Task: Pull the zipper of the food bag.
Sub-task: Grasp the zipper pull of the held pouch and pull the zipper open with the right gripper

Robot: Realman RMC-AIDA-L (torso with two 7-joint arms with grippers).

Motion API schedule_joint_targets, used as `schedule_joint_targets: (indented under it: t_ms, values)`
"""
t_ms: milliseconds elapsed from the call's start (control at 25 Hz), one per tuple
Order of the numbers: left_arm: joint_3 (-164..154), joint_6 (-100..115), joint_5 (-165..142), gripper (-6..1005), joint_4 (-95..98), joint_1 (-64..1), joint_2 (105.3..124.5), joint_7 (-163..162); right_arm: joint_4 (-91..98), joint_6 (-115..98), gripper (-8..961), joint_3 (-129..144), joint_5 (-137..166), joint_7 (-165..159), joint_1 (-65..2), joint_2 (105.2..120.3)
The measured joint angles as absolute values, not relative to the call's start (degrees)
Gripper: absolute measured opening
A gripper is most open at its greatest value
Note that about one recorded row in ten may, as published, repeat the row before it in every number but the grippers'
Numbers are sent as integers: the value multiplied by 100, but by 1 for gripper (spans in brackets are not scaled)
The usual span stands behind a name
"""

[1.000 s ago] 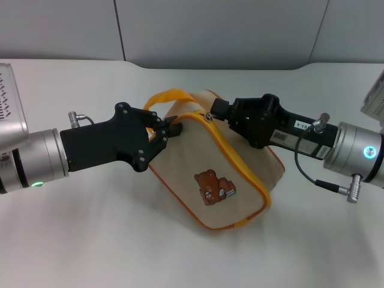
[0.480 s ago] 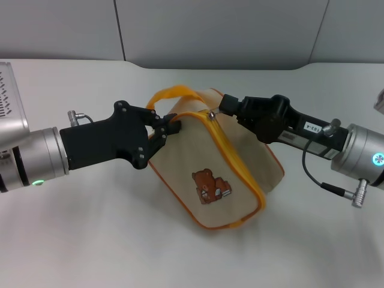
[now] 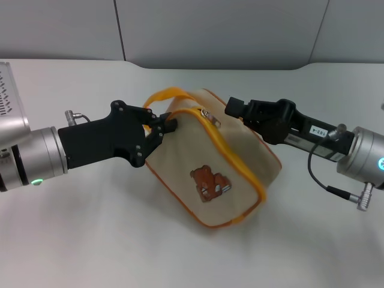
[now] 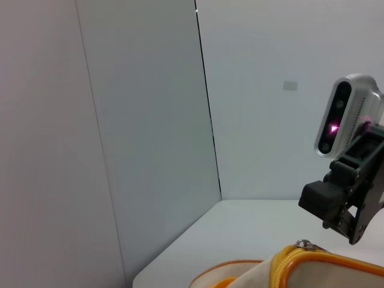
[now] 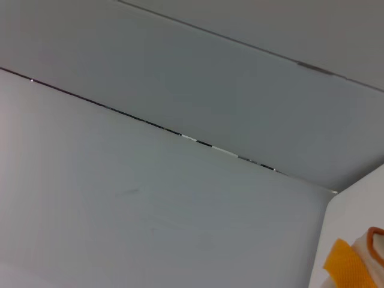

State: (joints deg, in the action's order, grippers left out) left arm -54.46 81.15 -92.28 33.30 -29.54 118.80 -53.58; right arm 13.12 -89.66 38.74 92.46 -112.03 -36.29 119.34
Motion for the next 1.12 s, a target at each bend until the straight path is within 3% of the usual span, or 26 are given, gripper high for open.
schedule_joint_targets:
  t_ms: [360,480,720,960,1120]
  values:
    - [-5446,8115,-9224,48,3330,-2976,11883,-5361,1964,-9016,66,4303,9272,-11244,-3619,11905]
    - [-5442,8116,-9222,48,3331,-2986,11879,-5362,2091,-9034,95,4252,9210,-11423,-3512,11790]
    - [-5440,8118,-9168,47,3331,-3014,11876,-5362,2056,-8923,152,4310,9257,-12310,-3543,11760]
    - [-5440,8137,-9167,47,3331,-3024,11874,-5362,1702,-8585,385,4325,9279,-12659,-3511,11773]
    - [-5445,8158,-9167,47,3331,-3024,11874,-5362,1559,-8509,401,4351,9281,-12681,-3548,11783]
